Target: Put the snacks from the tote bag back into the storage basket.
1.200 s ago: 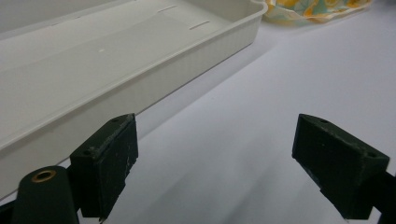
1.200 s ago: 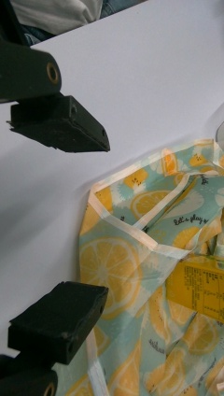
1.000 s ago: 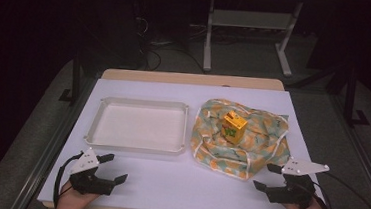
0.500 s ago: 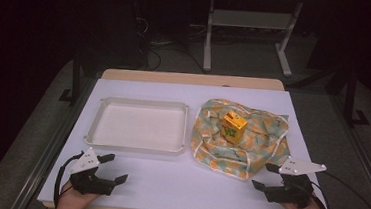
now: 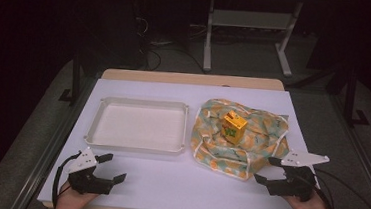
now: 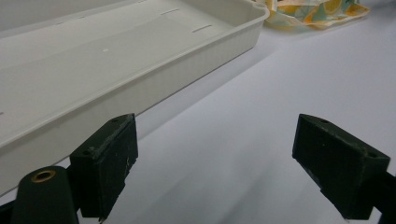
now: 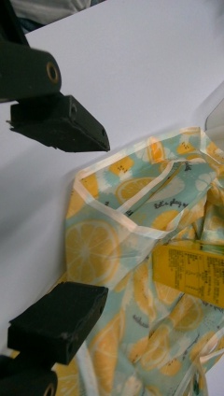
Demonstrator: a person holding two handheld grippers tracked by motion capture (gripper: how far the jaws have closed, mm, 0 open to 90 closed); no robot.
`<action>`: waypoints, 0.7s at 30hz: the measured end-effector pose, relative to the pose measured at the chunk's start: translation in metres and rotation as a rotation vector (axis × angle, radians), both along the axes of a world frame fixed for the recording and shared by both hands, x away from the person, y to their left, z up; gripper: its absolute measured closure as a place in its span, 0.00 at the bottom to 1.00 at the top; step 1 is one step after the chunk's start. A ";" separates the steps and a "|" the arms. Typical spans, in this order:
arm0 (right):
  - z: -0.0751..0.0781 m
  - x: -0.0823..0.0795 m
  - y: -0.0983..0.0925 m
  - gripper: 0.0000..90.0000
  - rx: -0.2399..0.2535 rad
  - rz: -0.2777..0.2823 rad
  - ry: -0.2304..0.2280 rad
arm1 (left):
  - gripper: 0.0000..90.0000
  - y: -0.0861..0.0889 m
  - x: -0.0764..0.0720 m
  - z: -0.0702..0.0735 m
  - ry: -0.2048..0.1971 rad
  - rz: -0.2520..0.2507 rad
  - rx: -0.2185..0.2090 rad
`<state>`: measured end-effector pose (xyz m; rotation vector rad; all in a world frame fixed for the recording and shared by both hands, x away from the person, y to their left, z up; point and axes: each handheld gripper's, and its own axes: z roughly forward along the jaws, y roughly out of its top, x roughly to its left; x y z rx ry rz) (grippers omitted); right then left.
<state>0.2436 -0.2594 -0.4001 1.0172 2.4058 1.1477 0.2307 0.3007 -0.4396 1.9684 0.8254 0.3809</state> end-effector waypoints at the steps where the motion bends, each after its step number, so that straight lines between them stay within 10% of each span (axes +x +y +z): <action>1: 0.000 0.000 0.000 0.26 0.000 0.000 0.000 | 0.15 0.000 0.000 0.000 -0.004 -0.001 0.003; 21: 0.030 0.037 0.024 0.20 -0.034 0.068 0.043 | 0.15 0.003 0.001 -0.001 0.001 0.010 -0.001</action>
